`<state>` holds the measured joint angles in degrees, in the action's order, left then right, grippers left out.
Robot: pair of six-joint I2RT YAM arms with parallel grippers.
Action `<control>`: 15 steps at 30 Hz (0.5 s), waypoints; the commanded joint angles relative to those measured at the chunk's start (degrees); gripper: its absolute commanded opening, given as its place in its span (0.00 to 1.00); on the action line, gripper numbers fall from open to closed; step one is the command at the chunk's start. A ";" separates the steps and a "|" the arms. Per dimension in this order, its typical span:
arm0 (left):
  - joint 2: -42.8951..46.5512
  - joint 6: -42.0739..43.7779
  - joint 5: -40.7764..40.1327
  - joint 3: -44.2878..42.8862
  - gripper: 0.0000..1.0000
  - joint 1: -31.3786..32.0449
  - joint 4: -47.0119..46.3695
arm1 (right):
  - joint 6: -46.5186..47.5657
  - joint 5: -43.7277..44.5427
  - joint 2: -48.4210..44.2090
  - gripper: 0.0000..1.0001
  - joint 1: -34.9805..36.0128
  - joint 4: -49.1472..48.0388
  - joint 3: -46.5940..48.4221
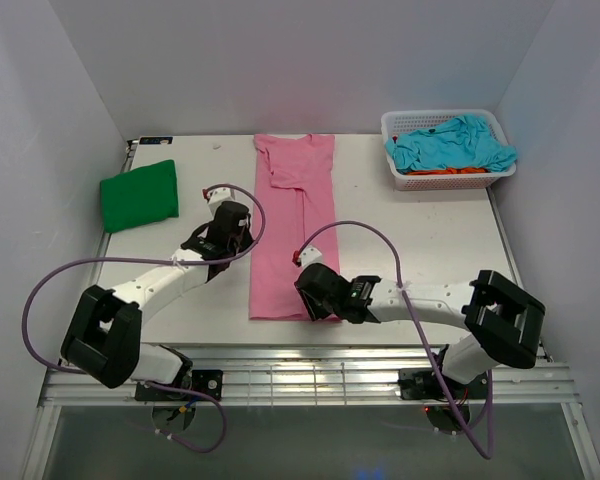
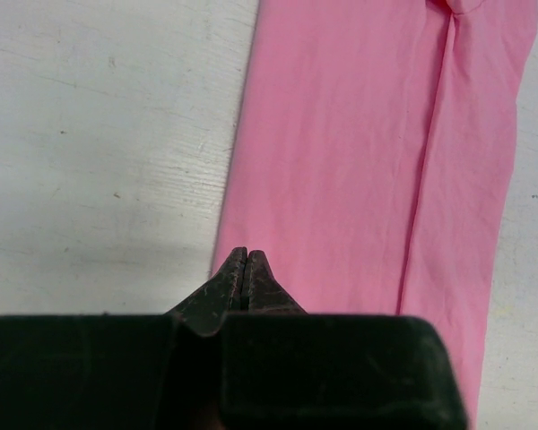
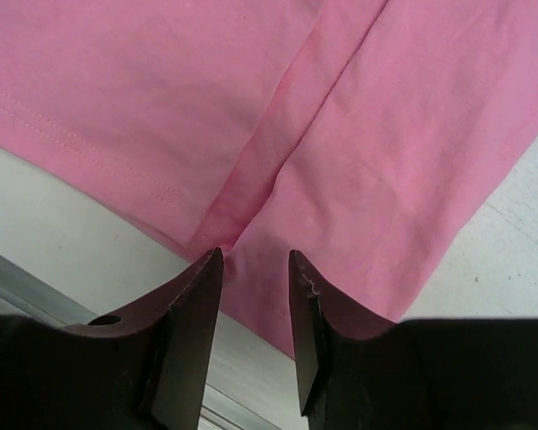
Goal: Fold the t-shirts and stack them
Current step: Fold the tshirt
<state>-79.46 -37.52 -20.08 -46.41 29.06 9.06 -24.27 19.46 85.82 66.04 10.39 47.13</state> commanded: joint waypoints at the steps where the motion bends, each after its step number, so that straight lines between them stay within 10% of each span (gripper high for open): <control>1: 3.70 -0.27 -2.60 0.27 0.00 0.21 2.80 | -3.06 4.61 0.67 0.42 1.37 1.12 1.47; 6: 8.17 -2.12 -0.85 3.42 0.00 0.30 7.88 | -4.82 13.12 -5.83 0.46 1.55 3.74 1.03; 11: 16.87 -5.45 3.98 9.49 0.50 0.65 9.75 | -6.22 16.22 -12.68 0.68 1.55 7.09 -0.72; 15: 22.06 -7.65 9.87 14.50 0.60 1.00 10.10 | -8.42 17.89 -15.68 0.73 1.46 7.10 -4.06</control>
<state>-60.49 -42.68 -15.29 -33.76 29.58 17.69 -29.78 33.19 71.79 67.51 15.64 45.58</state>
